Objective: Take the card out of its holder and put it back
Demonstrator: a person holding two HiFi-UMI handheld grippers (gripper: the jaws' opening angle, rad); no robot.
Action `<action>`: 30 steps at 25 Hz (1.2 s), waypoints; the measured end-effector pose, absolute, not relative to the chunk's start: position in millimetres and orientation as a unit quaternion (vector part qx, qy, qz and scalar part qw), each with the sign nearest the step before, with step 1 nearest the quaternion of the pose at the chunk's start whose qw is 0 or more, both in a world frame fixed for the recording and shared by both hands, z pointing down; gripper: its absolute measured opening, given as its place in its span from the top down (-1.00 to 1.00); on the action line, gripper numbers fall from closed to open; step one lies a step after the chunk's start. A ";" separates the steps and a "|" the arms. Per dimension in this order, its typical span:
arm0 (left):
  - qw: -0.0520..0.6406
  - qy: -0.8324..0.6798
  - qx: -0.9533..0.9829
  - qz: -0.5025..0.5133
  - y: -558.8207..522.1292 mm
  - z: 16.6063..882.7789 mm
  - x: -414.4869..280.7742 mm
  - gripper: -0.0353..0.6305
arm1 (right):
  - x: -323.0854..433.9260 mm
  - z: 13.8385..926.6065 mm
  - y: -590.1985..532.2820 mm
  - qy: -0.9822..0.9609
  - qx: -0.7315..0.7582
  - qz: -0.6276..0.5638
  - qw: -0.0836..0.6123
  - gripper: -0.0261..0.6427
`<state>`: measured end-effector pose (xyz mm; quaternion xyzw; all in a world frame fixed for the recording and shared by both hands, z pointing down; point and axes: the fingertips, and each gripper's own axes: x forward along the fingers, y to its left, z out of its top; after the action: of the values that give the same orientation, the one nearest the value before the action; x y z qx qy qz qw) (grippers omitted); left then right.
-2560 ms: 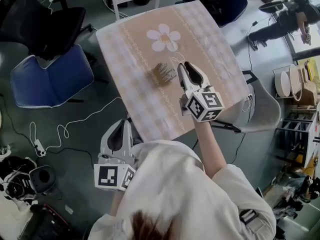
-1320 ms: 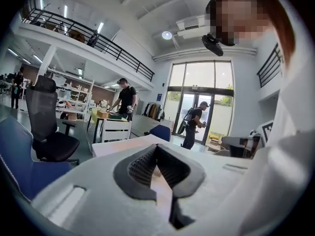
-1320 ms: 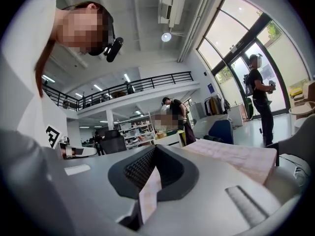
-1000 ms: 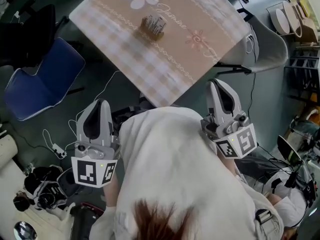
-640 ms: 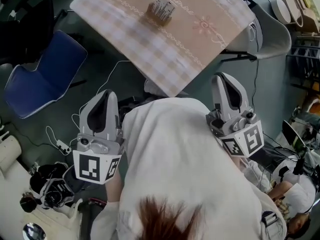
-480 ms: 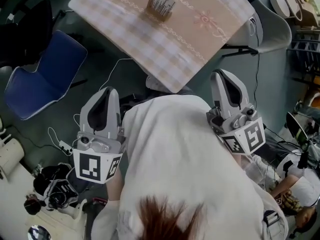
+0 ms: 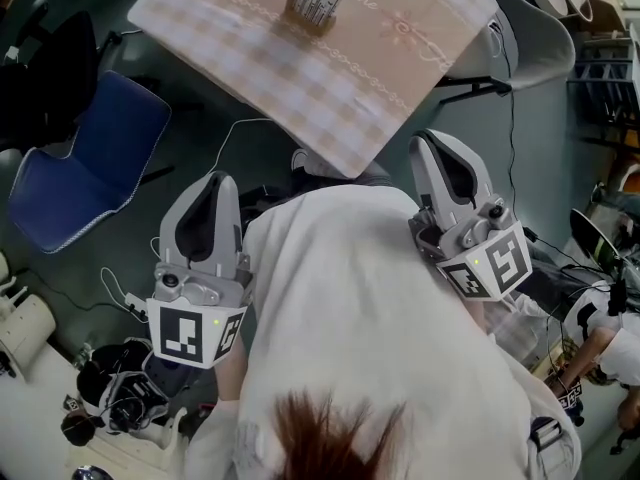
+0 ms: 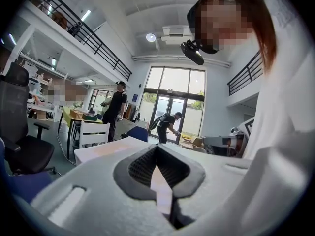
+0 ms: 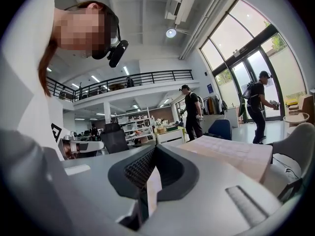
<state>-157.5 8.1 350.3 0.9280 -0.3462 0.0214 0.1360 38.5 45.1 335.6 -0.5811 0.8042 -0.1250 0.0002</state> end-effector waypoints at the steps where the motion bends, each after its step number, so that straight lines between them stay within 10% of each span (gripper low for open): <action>1: 0.137 -0.345 0.928 0.020 7.5 350.1 -157.1 0.89 | 36.8 336.1 44.5 0.806 -0.579 -0.126 -0.003 0.93; 30: 0.114 -0.312 0.943 0.026 8.3 340.0 -114.5 0.89 | 64.8 347.2 57.7 0.795 -0.588 -0.148 0.014 0.93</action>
<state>-114.5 8.3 340.0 0.9428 -0.3121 0.0256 0.1144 64.8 57.7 347.2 -0.5879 0.7951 -0.1483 0.0143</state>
